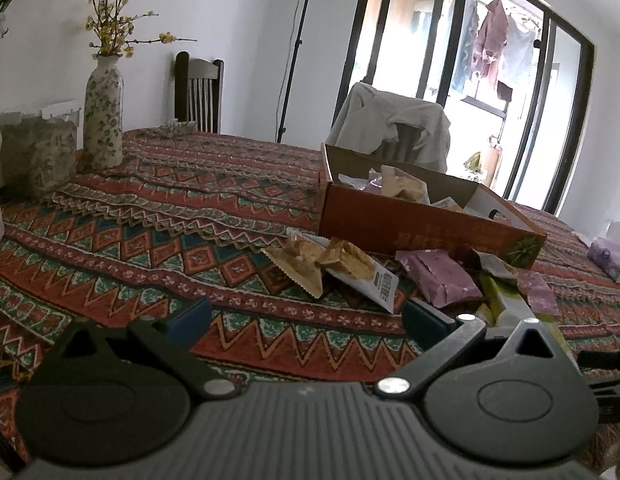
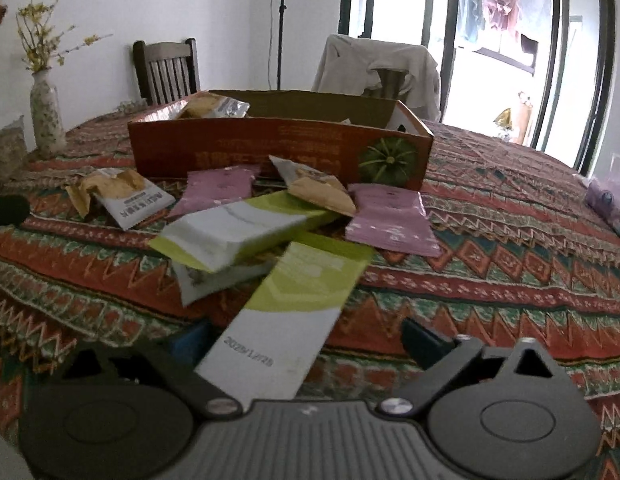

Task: Organize snacks
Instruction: 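Grasp a green-and-white bar packet with the right gripper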

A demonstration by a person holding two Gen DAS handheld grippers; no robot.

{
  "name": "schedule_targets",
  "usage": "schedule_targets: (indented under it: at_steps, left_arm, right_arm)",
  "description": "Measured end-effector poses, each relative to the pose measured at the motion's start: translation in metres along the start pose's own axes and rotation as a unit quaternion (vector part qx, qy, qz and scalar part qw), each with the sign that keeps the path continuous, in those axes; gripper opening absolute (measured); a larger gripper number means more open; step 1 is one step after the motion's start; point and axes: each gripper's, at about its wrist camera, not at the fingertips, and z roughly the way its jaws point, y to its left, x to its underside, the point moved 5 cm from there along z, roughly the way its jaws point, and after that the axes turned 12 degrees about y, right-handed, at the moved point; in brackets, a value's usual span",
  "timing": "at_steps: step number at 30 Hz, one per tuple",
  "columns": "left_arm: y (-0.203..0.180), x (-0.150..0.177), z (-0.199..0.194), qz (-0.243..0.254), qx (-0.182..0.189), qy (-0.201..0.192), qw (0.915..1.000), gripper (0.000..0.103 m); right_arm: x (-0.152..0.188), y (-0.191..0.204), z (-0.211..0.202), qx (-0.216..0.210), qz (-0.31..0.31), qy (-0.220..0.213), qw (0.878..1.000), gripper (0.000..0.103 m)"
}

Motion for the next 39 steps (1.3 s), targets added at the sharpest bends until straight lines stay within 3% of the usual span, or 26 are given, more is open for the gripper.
schedule_targets:
  at_steps: [1, 4, 5, 21, 32, 39]
  left_arm:
    - [-0.001, 0.000, 0.001, 0.000, 0.000, 0.001, 1.0000, 0.103]
    - [-0.004, 0.000, 0.002, 0.003, -0.002, 0.004, 1.0000, 0.103]
    - [-0.005, 0.000, 0.001, 0.004, -0.002, 0.004, 1.0000, 0.103]
    - [-0.033, -0.011, -0.001, 0.026, 0.005, 0.004, 0.9996, 0.103]
    - [-0.114, -0.030, 0.019, 0.082, 0.046, 0.010, 0.9955, 0.103]
    - [-0.171, -0.024, 0.046, 0.145, 0.057, 0.028, 0.9874, 0.103]
  right_arm:
    - [0.001, -0.003, -0.001, -0.006, 0.002, -0.001, 1.000, 0.080]
    - [0.006, -0.011, -0.008, -0.014, 0.005, -0.010, 1.000, 0.054]
    - [0.007, -0.013, -0.009, -0.016, 0.005, -0.013, 1.000, 0.040]
    - [0.001, -0.047, -0.031, 0.001, 0.029, -0.089, 0.996, 0.037]
    - [-0.016, -0.074, -0.033, -0.007, 0.042, -0.129, 0.991, 0.037]
    - [-0.017, -0.092, -0.028, -0.018, 0.056, -0.134, 0.989, 0.037]
